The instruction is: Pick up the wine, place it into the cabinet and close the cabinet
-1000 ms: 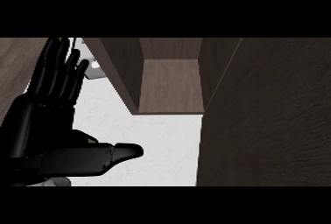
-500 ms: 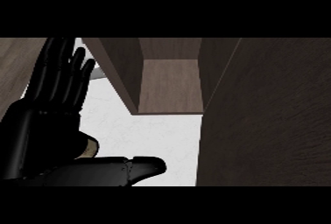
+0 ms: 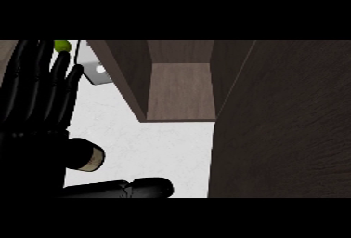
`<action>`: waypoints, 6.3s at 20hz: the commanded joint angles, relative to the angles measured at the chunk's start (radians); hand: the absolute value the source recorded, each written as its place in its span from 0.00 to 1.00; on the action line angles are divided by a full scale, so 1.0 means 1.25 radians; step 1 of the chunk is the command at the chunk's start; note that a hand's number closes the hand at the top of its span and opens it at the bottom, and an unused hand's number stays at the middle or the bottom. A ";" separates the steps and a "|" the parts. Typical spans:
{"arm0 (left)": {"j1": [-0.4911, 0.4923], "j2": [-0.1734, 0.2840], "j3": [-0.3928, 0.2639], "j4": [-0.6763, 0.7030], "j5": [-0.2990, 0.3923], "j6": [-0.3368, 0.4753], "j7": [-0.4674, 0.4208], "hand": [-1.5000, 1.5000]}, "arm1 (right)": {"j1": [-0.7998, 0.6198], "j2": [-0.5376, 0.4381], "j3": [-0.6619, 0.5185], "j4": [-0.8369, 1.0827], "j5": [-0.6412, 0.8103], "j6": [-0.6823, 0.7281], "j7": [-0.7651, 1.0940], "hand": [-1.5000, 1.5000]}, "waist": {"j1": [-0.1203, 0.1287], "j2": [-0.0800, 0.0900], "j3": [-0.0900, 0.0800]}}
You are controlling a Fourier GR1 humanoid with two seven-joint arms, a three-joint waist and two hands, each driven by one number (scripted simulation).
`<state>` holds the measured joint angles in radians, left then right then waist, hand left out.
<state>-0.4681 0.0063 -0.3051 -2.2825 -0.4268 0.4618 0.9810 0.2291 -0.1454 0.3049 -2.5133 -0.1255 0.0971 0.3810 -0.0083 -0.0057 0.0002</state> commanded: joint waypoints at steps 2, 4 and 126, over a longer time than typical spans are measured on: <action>0.029 0.011 0.033 -0.026 -0.001 -0.020 0.014 0.00 | 0.011 -0.005 -0.010 -0.138 -0.016 -0.021 0.071 0.00 | 0.003 0.002 0.000; 0.011 0.004 0.040 -0.045 -0.017 -0.023 0.071 0.00 | 0.012 -0.034 -0.057 -0.181 -0.070 -0.011 0.103 0.00 | 0.001 0.001 0.000; 0.249 0.030 0.561 1.116 0.528 -0.455 -1.159 1.00 | -0.080 -0.042 -0.038 -0.175 -0.074 -0.071 0.179 0.00 | 0.000 0.003 0.000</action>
<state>-0.1662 0.0525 0.4172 -0.8808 0.2600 -0.1367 -0.4356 0.0979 -0.1823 0.3010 -2.5222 -0.0928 0.0140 0.4987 -0.0143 -0.0022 -0.0003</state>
